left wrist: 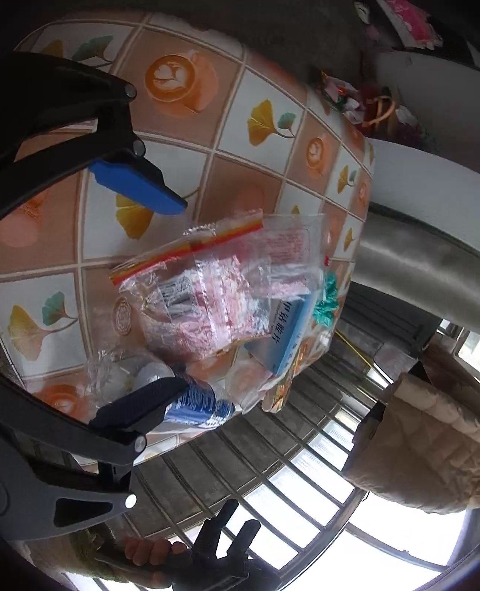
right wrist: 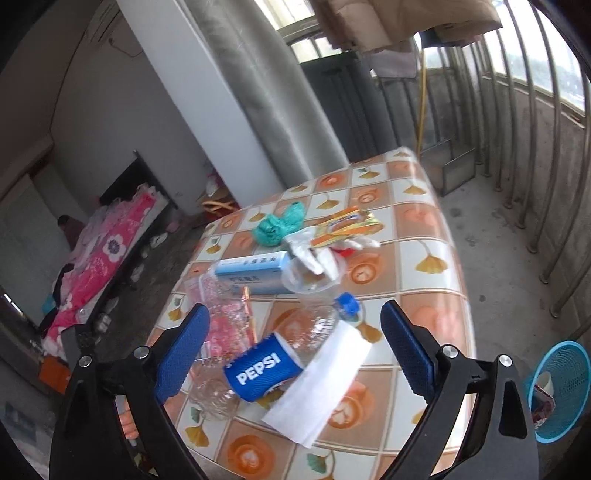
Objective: Collect trash
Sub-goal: 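Grasp the clear plastic bag with the left tool, then grasp the clear printed plastic wrapper with the right tool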
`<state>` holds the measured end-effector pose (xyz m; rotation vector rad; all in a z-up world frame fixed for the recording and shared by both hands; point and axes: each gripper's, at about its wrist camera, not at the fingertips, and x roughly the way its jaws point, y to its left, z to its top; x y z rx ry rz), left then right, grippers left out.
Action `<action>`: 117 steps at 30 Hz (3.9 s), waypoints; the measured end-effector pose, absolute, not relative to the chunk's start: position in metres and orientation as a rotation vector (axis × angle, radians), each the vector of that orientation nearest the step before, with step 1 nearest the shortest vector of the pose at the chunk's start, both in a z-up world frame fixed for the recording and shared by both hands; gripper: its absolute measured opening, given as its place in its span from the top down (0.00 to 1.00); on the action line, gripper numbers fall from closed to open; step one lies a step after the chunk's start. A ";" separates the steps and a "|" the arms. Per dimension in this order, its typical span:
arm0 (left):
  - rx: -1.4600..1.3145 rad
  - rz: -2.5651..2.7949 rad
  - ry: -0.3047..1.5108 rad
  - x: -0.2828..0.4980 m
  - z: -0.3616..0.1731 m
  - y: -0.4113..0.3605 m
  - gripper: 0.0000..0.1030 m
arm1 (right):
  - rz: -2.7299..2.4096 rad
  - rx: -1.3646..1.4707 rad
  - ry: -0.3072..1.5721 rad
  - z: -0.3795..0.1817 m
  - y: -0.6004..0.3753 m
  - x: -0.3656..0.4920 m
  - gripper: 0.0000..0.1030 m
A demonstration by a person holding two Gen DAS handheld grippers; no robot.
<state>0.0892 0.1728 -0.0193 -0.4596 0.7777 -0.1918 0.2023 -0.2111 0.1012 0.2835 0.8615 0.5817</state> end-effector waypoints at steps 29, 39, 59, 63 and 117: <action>-0.706 -0.331 0.799 0.089 -0.048 0.216 0.88 | 0.797 0.231 1.286 0.033 -0.019 0.312 0.42; -0.945 -0.364 0.625 0.038 -0.033 0.287 0.95 | 0.758 0.225 1.372 0.004 -0.005 0.319 0.42; -0.604 0.027 0.822 0.044 -0.058 0.292 0.95 | 0.715 0.260 1.567 -0.048 0.040 0.306 0.55; -0.600 0.030 0.839 0.046 -0.061 0.290 0.95 | 0.711 0.260 1.565 -0.051 0.051 0.303 0.70; -0.765 0.161 0.736 0.010 -0.062 0.346 0.97 | 0.417 -0.203 1.379 -0.045 0.190 0.300 0.07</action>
